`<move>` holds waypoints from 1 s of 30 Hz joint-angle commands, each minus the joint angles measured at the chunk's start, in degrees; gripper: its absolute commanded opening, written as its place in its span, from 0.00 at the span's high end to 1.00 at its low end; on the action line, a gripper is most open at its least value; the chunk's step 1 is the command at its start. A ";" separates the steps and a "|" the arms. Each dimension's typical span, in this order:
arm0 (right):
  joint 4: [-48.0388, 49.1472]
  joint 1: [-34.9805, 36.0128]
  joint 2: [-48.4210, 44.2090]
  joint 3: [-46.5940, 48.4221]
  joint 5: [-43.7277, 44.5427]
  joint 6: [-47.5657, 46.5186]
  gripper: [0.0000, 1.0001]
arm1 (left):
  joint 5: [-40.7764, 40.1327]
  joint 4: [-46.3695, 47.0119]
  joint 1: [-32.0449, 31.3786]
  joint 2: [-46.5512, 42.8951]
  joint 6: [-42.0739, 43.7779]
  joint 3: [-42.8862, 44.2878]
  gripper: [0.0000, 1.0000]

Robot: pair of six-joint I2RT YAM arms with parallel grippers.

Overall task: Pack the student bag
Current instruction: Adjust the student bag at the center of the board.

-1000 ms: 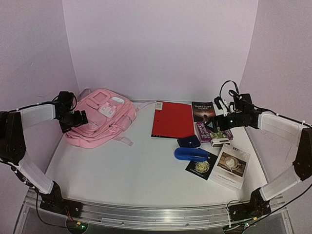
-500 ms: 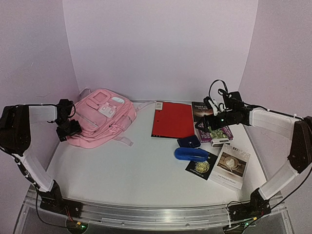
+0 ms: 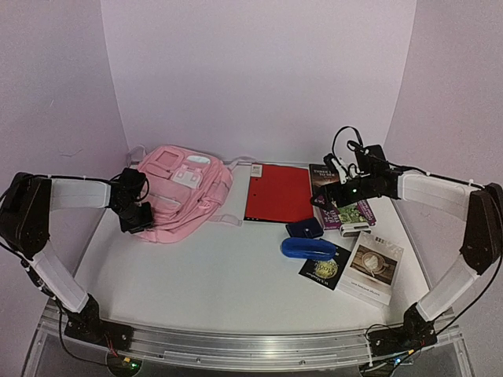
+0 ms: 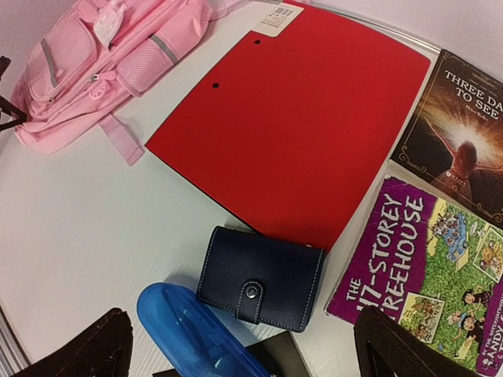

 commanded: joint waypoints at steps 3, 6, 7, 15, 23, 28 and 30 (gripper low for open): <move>0.41 1.32 1.94 3.54 -0.31 0.13 0.02 | 7.90 0.77 -7.49 -2.83 1.80 2.10 0.58; 0.33 1.75 2.40 3.90 -0.01 -0.08 0.02 | 6.09 -0.74 -7.28 -6.46 2.43 3.21 0.30; 0.33 2.03 2.59 4.04 0.05 -0.09 0.02 | 4.53 -1.87 -6.73 -7.36 2.76 4.03 0.23; 0.32 7.04 6.24 6.71 0.33 0.01 0.02 | 7.06 -2.84 10.93 -6.47 5.32 11.80 0.08; 0.32 15.79 14.76 15.97 0.67 2.66 0.02 | 9.72 -0.05 17.54 7.09 7.65 20.44 0.07; 0.41 20.76 22.62 23.01 0.97 6.24 0.02 | 13.92 1.83 18.72 12.69 9.02 21.99 0.12; 0.44 22.05 26.29 25.96 0.69 7.93 0.02 | 14.91 1.92 18.72 13.76 8.83 21.64 0.19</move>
